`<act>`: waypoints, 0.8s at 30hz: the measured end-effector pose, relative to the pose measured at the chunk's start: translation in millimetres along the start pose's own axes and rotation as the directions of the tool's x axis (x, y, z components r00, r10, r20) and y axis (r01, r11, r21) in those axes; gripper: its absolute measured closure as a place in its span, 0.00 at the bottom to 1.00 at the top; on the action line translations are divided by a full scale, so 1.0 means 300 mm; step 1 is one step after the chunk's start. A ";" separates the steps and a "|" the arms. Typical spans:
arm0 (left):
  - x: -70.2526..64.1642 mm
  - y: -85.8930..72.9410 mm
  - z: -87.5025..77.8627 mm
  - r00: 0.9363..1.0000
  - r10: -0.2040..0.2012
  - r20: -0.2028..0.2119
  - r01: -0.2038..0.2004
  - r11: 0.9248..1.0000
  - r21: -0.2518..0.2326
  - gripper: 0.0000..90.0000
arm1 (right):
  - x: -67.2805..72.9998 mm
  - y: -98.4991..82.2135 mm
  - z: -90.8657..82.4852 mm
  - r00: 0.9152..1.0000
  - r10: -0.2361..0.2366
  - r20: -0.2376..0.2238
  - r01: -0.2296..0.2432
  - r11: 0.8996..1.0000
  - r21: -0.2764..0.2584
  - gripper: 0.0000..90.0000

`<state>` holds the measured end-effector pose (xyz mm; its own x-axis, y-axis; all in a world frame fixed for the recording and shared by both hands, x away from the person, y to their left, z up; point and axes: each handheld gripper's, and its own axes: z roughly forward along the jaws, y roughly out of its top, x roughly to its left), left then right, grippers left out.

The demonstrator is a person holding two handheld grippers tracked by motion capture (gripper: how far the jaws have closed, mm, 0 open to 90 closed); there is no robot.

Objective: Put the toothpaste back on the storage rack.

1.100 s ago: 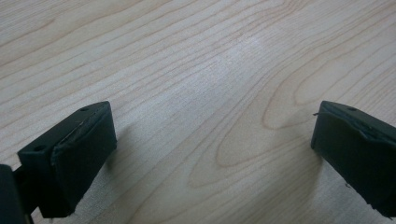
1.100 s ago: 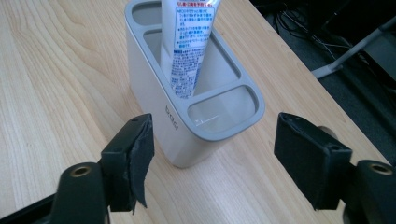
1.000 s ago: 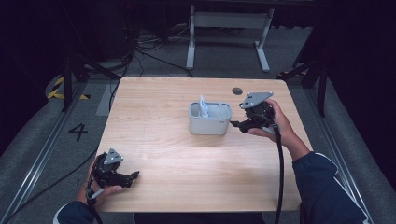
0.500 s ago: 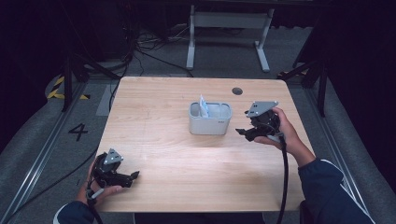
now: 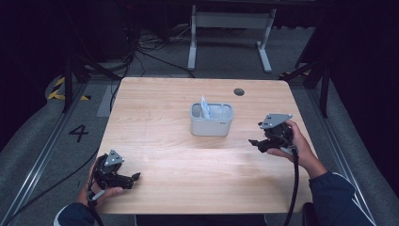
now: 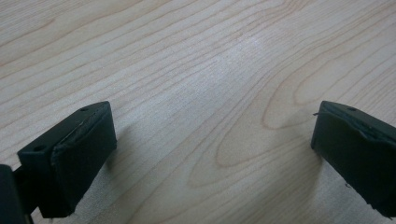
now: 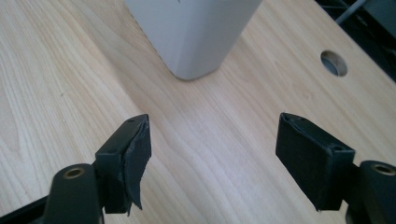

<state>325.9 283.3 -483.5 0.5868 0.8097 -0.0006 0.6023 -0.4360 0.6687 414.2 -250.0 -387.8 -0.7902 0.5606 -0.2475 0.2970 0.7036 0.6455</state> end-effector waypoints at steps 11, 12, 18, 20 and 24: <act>-0.001 0.000 0.000 1.000 -0.004 0.004 0.004 1.000 0.002 0.00 | -0.009 -0.138 -0.024 0.998 0.064 0.023 -0.064 0.998 0.000 0.31; -0.001 0.000 0.000 1.000 -0.004 0.004 0.004 1.000 0.002 0.00 | -0.008 -0.155 -0.026 0.997 0.071 0.024 -0.071 0.997 0.004 0.30; 0.001 0.001 0.001 1.000 -0.001 0.006 0.001 1.000 0.002 0.00 | -0.003 -0.237 -0.038 0.993 0.118 0.013 -0.119 0.993 0.001 0.30; 0.002 0.001 0.001 1.000 0.001 0.008 -0.001 1.000 0.003 0.00 | -0.002 -0.288 -0.048 0.986 0.164 0.002 -0.164 0.986 -0.008 0.30; 0.004 0.003 0.002 1.000 0.007 0.007 -0.007 1.000 0.004 0.00 | 0.000 -0.331 -0.054 0.979 0.201 -0.001 -0.201 0.979 -0.003 0.30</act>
<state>327.5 283.5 -483.4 0.5948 0.8039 -0.0014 0.6003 -0.4429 0.6660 376.1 -326.7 -440.3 -0.7149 0.6903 -0.1114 0.4486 0.5750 0.6842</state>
